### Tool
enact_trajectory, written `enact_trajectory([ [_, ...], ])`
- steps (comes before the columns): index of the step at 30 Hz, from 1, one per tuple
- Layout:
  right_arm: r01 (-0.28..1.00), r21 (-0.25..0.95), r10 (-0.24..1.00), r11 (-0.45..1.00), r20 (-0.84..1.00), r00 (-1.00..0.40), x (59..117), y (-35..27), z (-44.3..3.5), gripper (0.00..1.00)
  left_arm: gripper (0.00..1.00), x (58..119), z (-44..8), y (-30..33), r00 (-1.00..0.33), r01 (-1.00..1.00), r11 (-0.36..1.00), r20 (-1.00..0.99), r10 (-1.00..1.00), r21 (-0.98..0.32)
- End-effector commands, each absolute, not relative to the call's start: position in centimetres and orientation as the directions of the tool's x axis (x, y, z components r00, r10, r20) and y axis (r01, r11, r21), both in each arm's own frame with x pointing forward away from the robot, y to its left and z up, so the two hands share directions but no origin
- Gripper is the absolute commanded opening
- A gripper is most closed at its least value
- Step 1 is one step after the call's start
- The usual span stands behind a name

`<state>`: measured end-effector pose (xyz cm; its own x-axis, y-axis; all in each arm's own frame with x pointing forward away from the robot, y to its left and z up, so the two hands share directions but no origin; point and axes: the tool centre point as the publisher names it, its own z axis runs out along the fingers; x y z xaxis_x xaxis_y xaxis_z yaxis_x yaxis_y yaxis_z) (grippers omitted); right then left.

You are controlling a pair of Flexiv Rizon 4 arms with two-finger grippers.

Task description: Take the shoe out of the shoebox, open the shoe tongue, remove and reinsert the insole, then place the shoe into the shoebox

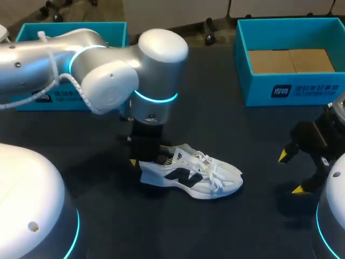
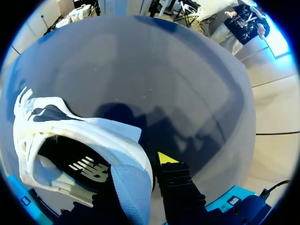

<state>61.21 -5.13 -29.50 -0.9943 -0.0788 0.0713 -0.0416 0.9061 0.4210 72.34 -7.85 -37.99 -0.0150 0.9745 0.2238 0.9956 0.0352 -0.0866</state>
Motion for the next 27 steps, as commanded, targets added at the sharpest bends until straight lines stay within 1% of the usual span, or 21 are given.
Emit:
enact_trajectory([
  [1, -0.042, 0.418, -0.078, 0.907, 0.071, -0.994, 61.2, -5.1, -29.6, 1.00, 0.00, 72.7, -38.4, -8.6, -0.022, 0.995, 0.043, 0.231, 0.973, -0.090],
  [10, -0.042, 0.418, -0.078, 0.907, 0.071, -0.994, 61.2, -5.1, -29.6, 1.00, 0.00, 72.7, -39.0, -8.9, -0.013, 0.996, 0.031, 0.215, 0.977, -0.083],
  [15, -0.042, 0.418, -0.078, 0.907, 0.071, -0.994, 61.2, -5.1, -29.6, 1.00, 0.00, 72.3, -39.1, -9.2, 0.015, 0.997, -0.001, 0.185, 0.983, -0.077],
  [27, -0.042, 0.418, -0.078, 0.907, 0.071, -0.994, 61.2, -5.1, -29.6, 1.00, 0.00, 71.5, -39.6, -9.6, 0.065, 0.997, -0.055, 0.192, 0.979, -0.057],
])
